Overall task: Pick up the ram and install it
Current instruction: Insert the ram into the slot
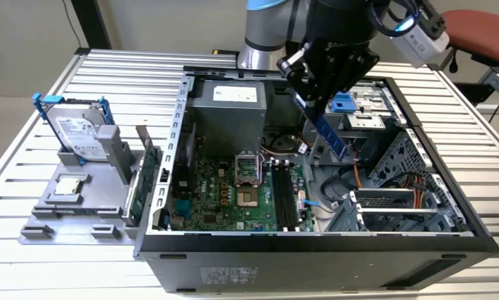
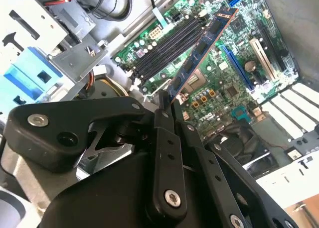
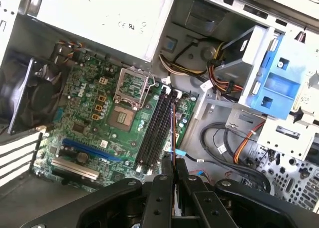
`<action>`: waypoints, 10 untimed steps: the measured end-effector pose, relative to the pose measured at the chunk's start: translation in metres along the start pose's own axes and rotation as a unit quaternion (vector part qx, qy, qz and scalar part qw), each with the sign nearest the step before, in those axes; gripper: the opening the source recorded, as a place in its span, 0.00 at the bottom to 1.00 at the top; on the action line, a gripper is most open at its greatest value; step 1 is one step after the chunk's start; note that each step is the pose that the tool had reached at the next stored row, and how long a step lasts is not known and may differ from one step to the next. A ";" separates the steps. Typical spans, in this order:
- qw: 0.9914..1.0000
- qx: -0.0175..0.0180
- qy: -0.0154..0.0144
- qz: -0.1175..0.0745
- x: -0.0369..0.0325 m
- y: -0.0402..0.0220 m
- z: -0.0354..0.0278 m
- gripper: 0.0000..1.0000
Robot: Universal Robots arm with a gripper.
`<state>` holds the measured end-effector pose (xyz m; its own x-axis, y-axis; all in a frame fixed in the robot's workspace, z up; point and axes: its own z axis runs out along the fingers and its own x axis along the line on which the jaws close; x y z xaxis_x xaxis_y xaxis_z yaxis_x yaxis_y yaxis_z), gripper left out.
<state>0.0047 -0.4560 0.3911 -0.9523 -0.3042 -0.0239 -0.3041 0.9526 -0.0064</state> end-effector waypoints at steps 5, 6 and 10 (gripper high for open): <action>1.000 0.001 0.000 0.030 0.0000 0.0000 0.0001 0.00; 0.999 0.001 0.000 0.036 0.0000 0.0000 0.0001 0.00; 0.998 0.001 0.000 0.060 0.0000 0.0000 0.0002 0.00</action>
<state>0.0047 -0.4559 0.3909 -0.9820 -0.1872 -0.0239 -0.1871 0.9823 -0.0063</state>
